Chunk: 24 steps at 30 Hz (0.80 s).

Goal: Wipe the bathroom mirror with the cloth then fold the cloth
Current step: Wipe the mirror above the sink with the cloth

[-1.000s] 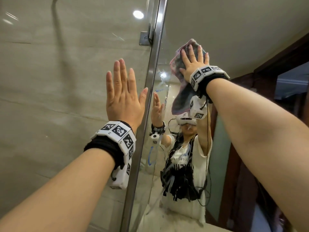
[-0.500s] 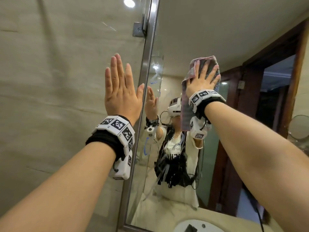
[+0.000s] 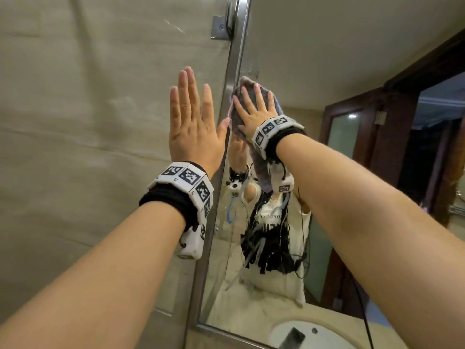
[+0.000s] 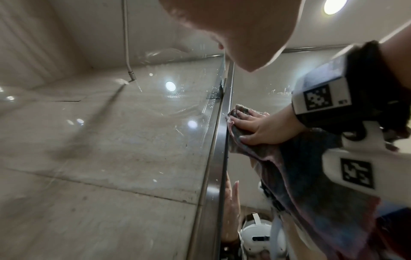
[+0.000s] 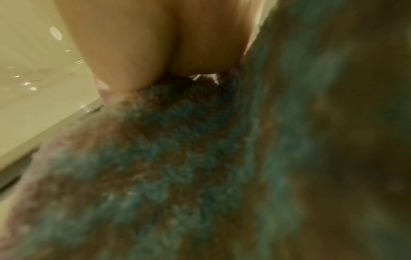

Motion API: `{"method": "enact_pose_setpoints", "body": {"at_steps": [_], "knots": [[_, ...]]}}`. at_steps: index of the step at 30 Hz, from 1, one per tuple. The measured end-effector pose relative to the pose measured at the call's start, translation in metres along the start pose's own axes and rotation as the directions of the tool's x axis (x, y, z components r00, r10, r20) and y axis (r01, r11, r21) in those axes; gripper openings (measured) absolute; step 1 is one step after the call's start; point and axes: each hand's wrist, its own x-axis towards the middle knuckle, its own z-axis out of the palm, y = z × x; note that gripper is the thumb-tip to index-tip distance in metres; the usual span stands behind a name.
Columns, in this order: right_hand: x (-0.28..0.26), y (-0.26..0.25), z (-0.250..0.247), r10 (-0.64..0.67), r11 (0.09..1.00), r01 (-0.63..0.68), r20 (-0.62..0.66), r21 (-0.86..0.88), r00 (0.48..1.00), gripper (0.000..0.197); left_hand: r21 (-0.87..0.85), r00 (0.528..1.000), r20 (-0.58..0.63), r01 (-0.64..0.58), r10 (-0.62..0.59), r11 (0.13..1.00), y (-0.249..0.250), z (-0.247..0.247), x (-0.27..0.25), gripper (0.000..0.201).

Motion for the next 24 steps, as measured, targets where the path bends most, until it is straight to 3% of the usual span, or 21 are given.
{"method": "enact_pose_setpoints", "body": {"at_steps": [5,9,12,14,17,20,24], "knots": [[-0.034,-0.018,0.028,-0.112,0.993,0.113,0.06,-0.014,0.992,0.073,-0.075,0.999,0.043,-0.004,0.008,0.997,-0.001,0.0,-0.004,0.067],[-0.036,-0.007,0.027,-0.124,0.992,0.122,0.083,0.023,0.989,0.067,-0.11,0.999,0.053,-0.004,0.01,0.994,0.0,0.001,-0.004,0.067],[-0.044,0.026,0.022,0.071,0.986,-0.074,0.029,0.148,0.997,0.066,-0.129,0.998,0.063,-0.018,0.026,0.991,0.0,0.001,-0.004,0.067],[-0.056,0.053,0.023,0.219,0.956,-0.215,0.001,0.198,0.976,0.063,-0.13,0.998,0.059,-0.021,0.029,0.991,0.0,0.001,-0.005,0.067],[-0.072,0.083,0.028,0.342,0.913,-0.33,-0.007,0.238,0.94,0.062,-0.123,0.998,0.053,-0.018,0.025,0.992,0.0,0.001,-0.005,0.066],[-0.085,0.093,0.035,0.508,0.816,-0.476,-0.015,0.327,0.861,0.066,-0.137,0.998,0.063,-0.013,0.022,0.991,0.0,0.0,-0.005,0.067],[-0.096,0.075,0.05,0.763,0.584,-0.679,-0.013,0.444,0.647,0.067,-0.158,0.997,0.073,-0.024,0.036,0.987,0.0,0.001,-0.012,0.066]]}}
